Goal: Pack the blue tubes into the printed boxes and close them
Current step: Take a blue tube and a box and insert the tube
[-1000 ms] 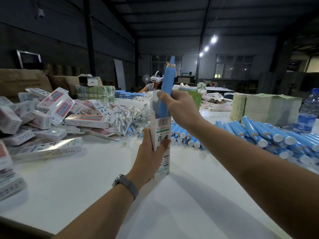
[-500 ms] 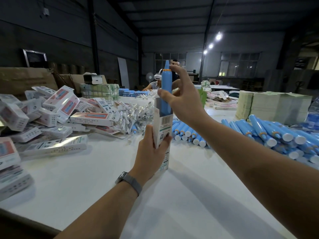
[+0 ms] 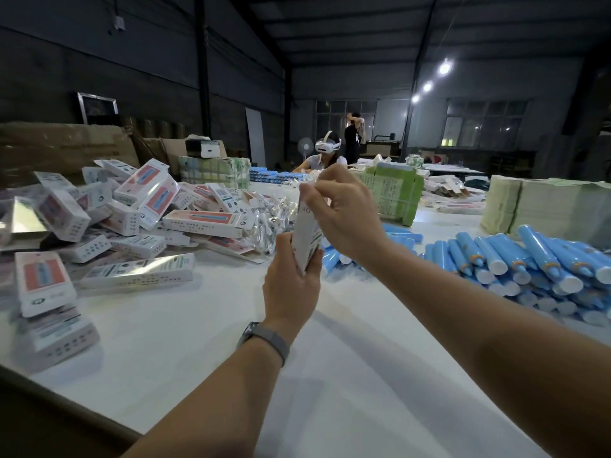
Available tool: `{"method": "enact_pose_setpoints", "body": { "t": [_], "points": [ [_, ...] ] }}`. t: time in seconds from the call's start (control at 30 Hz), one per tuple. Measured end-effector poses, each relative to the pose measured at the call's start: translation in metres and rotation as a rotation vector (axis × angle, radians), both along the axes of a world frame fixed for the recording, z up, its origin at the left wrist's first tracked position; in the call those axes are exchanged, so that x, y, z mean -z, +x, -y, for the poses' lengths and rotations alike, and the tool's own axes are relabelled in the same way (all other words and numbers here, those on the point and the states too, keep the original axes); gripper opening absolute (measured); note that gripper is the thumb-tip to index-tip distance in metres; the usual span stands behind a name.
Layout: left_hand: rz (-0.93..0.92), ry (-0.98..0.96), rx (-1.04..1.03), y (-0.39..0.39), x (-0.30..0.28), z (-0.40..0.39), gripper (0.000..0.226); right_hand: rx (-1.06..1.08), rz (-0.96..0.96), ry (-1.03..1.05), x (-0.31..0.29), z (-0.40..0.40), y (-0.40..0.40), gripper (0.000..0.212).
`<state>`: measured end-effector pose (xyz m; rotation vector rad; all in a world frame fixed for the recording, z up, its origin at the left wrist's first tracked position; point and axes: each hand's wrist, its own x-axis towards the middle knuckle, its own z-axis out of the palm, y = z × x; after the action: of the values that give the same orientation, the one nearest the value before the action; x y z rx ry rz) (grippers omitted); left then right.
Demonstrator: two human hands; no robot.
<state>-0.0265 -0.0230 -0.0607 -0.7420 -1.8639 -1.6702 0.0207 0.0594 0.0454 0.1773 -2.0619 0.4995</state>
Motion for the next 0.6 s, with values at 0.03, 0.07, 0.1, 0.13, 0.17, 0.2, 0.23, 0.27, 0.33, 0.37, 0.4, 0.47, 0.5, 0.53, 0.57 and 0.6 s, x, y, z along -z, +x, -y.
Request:
{"method": "enact_pose_setpoints", "body": {
  "t": [0.03, 0.07, 0.1, 0.13, 0.17, 0.2, 0.23, 0.27, 0.33, 0.37, 0.4, 0.47, 0.5, 0.53, 0.57, 0.6],
  "points": [
    [0.026, 0.033, -0.019, -0.001, 0.000, 0.000, 0.036, -0.048, -0.042, -0.091, 0.002, 0.001, -0.006, 0.030],
    [0.056, 0.073, -0.041, -0.002, -0.001, 0.001, 0.037, -0.090, -0.087, -0.196, 0.005, 0.003, -0.013, 0.026],
    [0.089, 0.109, -0.062, -0.003, -0.002, 0.002, 0.040, -0.110, -0.117, -0.309, 0.009, 0.004, -0.023, 0.022],
    [0.117, 0.138, -0.083, -0.006, -0.003, 0.003, 0.043, -0.102, -0.104, -0.417, 0.015, 0.003, -0.033, 0.018],
    [0.133, 0.162, -0.101, -0.007, -0.003, 0.004, 0.044, -0.069, -0.022, -0.484, 0.023, 0.000, -0.045, 0.015],
    [0.137, 0.183, -0.115, -0.009, -0.002, 0.005, 0.043, -0.021, 0.114, -0.485, 0.032, -0.004, -0.058, 0.014],
    [0.139, 0.197, -0.122, -0.011, -0.002, 0.006, 0.041, 0.043, 0.300, -0.391, 0.044, -0.008, -0.070, 0.017],
    [0.144, 0.205, -0.127, -0.013, -0.001, 0.006, 0.037, 0.114, 0.508, -0.210, 0.057, -0.010, -0.082, 0.021],
    [0.153, 0.206, -0.130, -0.015, 0.000, 0.005, 0.032, 0.211, 0.827, 0.123, 0.077, -0.010, -0.096, 0.033],
    [0.154, 0.202, -0.127, -0.015, 0.000, 0.004, 0.032, 0.227, 0.904, 0.200, 0.082, -0.010, -0.100, 0.039],
    [0.152, 0.199, -0.125, -0.016, 0.000, 0.003, 0.032, 0.217, 0.948, 0.181, 0.084, -0.010, -0.103, 0.044],
    [0.151, 0.195, -0.132, -0.017, 0.000, 0.003, 0.033, 0.190, 0.964, 0.149, 0.085, -0.011, -0.106, 0.047],
    [0.157, 0.194, -0.136, -0.017, 0.000, 0.004, 0.033, 0.186, 0.969, 0.175, 0.083, -0.010, -0.108, 0.047],
    [0.165, 0.195, -0.138, -0.018, 0.000, 0.004, 0.033, 0.194, 0.970, 0.216, 0.081, -0.008, -0.108, 0.046],
    [0.171, 0.196, -0.138, -0.019, 0.000, 0.004, 0.033, 0.196, 0.971, 0.255, 0.079, -0.006, -0.108, 0.045],
    [0.175, 0.195, -0.135, -0.019, 0.000, 0.005, 0.033, 0.188, 0.967, 0.296, 0.078, -0.004, -0.107, 0.043]
  ]
}}
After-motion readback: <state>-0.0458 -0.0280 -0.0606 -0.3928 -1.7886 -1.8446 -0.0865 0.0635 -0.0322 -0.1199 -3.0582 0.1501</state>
